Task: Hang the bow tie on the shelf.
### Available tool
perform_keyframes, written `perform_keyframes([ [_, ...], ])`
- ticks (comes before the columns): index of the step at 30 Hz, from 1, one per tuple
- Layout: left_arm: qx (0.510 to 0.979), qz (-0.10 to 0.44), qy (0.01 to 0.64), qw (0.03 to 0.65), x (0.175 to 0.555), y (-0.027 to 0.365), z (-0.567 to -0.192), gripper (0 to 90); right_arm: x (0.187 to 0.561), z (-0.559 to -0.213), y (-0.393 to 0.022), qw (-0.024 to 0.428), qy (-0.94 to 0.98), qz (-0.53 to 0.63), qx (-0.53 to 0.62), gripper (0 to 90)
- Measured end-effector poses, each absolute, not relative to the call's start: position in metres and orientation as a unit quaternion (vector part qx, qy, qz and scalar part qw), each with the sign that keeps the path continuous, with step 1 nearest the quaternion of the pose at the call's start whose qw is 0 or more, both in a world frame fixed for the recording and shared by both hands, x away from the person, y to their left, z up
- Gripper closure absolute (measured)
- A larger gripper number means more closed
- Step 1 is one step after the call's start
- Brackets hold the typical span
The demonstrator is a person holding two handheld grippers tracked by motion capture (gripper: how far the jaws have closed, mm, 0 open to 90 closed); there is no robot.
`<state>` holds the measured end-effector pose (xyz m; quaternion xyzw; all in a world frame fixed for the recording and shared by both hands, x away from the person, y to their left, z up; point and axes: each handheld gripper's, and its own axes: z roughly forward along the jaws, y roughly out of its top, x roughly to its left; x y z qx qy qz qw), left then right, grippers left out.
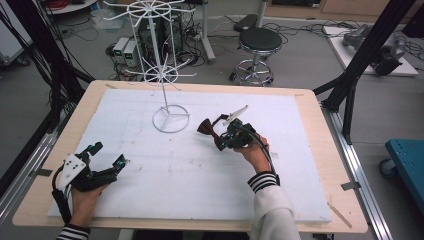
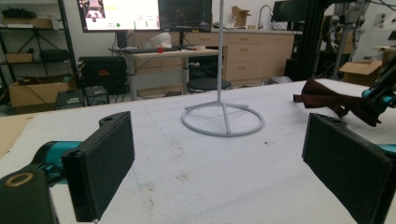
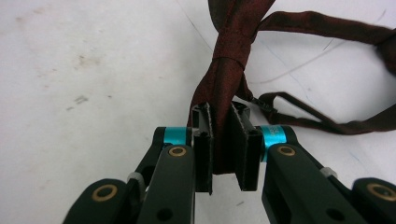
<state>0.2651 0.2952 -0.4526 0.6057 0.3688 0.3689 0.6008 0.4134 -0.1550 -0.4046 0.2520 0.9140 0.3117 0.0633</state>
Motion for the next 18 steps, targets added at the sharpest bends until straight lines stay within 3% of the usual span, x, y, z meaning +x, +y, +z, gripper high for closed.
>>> perform_keyframes([
  [11,0.611,0.365,0.374,0.595,0.268,0.298,-0.450,9.7,0.394,-0.380,-0.157,0.070,0.906,0.365,0.202,80.7],
  [18,0.619,0.319,0.367,0.616,0.271,0.299,-0.438,9.6,0.381,-0.368,-0.155,0.081,0.902,0.388,0.173,80.6],
])
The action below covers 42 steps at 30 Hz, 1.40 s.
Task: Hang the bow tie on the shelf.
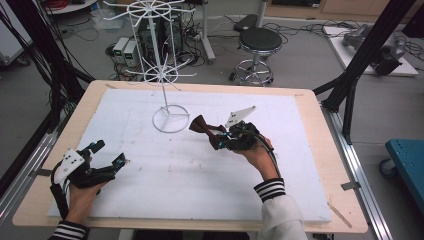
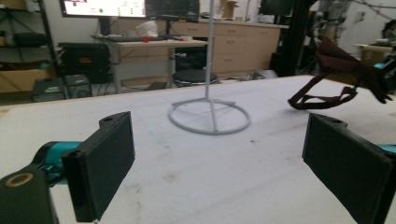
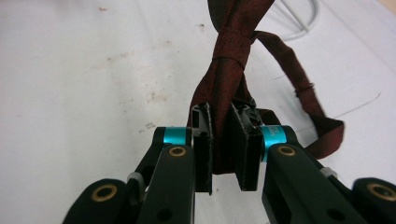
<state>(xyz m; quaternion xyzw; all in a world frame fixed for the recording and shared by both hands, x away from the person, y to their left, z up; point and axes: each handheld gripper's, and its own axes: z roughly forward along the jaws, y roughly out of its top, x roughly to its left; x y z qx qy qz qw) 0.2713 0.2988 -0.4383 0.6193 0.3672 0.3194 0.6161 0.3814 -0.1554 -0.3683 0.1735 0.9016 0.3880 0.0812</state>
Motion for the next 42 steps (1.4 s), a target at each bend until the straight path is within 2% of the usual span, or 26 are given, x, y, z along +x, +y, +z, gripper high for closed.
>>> perform_keyframes([
  [18,0.693,0.229,0.314,0.607,0.293,0.283,-0.385,9.6,0.361,-0.353,-0.145,0.080,0.891,0.439,0.083,80.5],
  [22,0.722,0.202,0.283,0.598,0.297,0.272,-0.368,9.7,0.355,-0.350,-0.141,0.077,0.889,0.449,0.054,80.5],
  [31,0.755,0.138,0.224,0.600,0.306,0.243,-0.343,10.9,0.350,-0.345,-0.138,0.069,0.877,0.475,0.014,80.5],
  [42,0.783,0.078,0.176,0.591,0.314,0.216,-0.328,14.3,0.345,-0.345,-0.130,0.057,0.869,0.490,-0.026,80.3],
])
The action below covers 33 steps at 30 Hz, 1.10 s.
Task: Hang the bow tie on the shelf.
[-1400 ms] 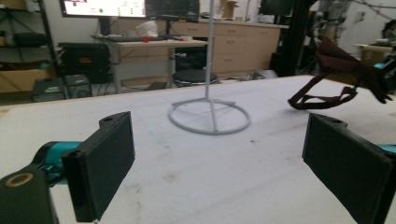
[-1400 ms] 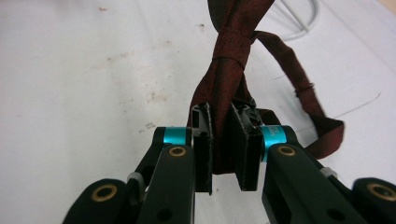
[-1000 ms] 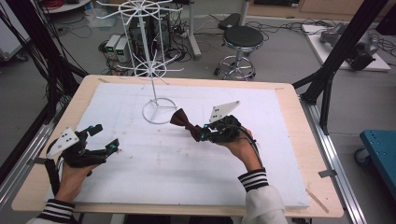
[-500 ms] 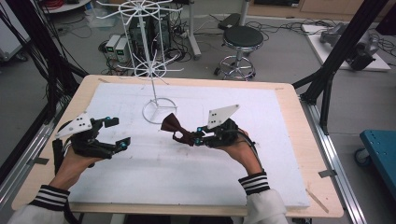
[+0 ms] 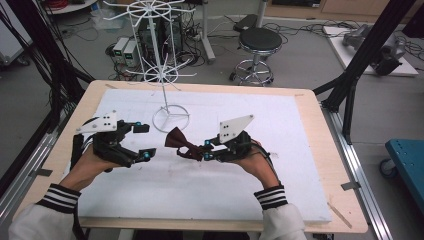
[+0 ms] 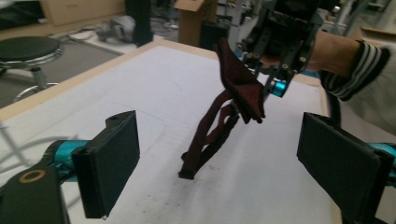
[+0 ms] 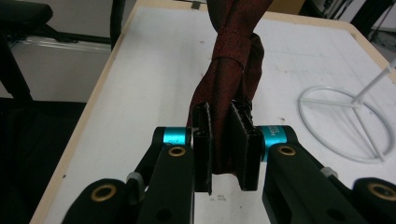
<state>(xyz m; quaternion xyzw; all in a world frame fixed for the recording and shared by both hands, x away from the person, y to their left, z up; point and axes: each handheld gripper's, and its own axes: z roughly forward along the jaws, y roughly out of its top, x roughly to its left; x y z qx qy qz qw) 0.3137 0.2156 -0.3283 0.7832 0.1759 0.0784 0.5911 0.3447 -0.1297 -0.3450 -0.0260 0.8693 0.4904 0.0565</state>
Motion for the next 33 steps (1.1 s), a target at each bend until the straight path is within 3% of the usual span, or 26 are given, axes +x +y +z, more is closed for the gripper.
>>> perform_keyframes([
  [18,0.809,0.028,0.119,0.575,0.314,0.185,-0.323,30.2,0.339,-0.346,-0.118,0.045,0.861,0.502,-0.076,80.2],
  [22,0.808,0.020,0.111,0.579,0.314,0.184,-0.321,43.9,0.338,-0.346,-0.117,0.046,0.862,0.498,-0.077,80.2],
  [28,0.819,0.013,0.104,0.564,0.314,0.180,-0.322,56.0,0.338,-0.346,-0.115,0.047,0.860,0.502,-0.080,80.3],
  [30,0.823,0.022,0.107,0.557,0.314,0.179,-0.322,67.0,0.337,-0.346,-0.115,0.048,0.860,0.501,-0.082,80.3],
  [31,0.823,0.015,0.105,0.558,0.314,0.178,-0.322,67.0,0.337,-0.346,-0.115,0.049,0.861,0.500,-0.084,80.3],
  [33,0.825,0.018,0.100,0.556,0.313,0.178,-0.321,75.5,0.337,-0.346,-0.115,0.048,0.862,0.498,-0.082,80.4],
])
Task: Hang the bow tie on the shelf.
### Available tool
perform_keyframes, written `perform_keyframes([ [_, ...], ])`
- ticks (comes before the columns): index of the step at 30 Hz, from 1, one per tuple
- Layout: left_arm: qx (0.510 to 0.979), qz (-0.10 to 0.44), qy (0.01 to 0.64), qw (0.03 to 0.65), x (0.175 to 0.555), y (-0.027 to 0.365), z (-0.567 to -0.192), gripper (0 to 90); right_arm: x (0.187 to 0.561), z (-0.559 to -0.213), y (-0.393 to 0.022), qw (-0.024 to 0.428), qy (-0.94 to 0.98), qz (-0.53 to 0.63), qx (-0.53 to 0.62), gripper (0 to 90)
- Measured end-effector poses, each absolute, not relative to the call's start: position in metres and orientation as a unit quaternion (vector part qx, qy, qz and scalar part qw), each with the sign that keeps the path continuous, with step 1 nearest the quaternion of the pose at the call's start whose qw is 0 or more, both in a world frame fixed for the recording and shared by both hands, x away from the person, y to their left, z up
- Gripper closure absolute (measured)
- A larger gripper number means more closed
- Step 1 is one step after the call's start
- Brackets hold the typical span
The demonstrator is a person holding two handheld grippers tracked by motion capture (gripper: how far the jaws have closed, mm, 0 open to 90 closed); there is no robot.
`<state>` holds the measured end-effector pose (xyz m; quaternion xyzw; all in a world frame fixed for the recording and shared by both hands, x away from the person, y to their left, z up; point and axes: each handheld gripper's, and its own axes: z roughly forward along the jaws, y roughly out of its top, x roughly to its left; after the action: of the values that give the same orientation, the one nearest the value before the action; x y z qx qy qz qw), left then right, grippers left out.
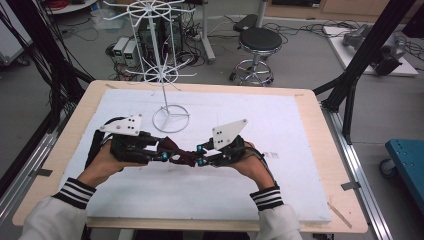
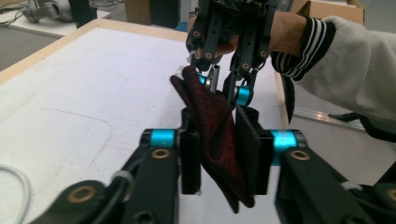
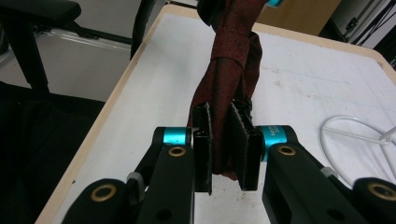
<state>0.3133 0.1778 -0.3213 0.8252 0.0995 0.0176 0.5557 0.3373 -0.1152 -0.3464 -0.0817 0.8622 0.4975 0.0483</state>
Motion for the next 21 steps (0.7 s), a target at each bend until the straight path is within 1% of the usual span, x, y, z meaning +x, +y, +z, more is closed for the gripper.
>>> perform_keyframes([
  [5,0.825,0.025,0.099,0.556,0.313,0.178,-0.320,82.6,0.339,-0.346,-0.116,0.049,0.859,0.504,-0.076,80.4],
  [10,0.826,0.028,0.100,0.554,0.312,0.179,-0.319,83.0,0.340,-0.347,-0.115,0.049,0.856,0.508,-0.078,79.5],
  [11,0.826,0.029,0.101,0.553,0.312,0.179,-0.319,83.2,0.339,-0.347,-0.115,0.059,0.856,0.509,-0.072,71.8],
  [12,0.829,0.031,0.098,0.550,0.312,0.180,-0.319,83.2,0.338,-0.347,-0.114,0.072,0.854,0.511,-0.062,56.2],
  [13,0.828,0.032,0.099,0.551,0.312,0.180,-0.319,83.2,0.338,-0.347,-0.114,0.072,0.854,0.511,-0.062,56.2],
  [14,0.827,0.031,0.100,0.553,0.312,0.180,-0.319,83.2,0.334,-0.348,-0.113,0.105,0.846,0.523,-0.002,18.0],
  [15,0.826,0.033,0.099,0.554,0.312,0.181,-0.318,83.2,0.335,-0.349,-0.112,0.101,0.839,0.534,0.016,3.2],
  [16,0.825,0.036,0.100,0.555,0.312,0.182,-0.317,83.2,0.335,-0.349,-0.112,0.101,0.839,0.534,0.016,3.2],
  [17,0.823,0.038,0.103,0.558,0.311,0.183,-0.317,83.2,0.335,-0.349,-0.112,0.106,0.836,0.538,0.023,0.4],
  [18,0.823,0.040,0.102,0.557,0.312,0.184,-0.316,83.2,0.335,-0.348,-0.112,0.116,0.831,0.544,0.025,0.5],
  [19,0.821,0.042,0.105,0.560,0.312,0.185,-0.315,83.2,0.335,-0.346,-0.116,0.109,0.816,0.567,0.036,0.5],
  [21,0.818,0.045,0.110,0.562,0.312,0.189,-0.314,83.1,0.334,-0.345,-0.120,0.111,0.808,0.577,0.043,0.5],
])
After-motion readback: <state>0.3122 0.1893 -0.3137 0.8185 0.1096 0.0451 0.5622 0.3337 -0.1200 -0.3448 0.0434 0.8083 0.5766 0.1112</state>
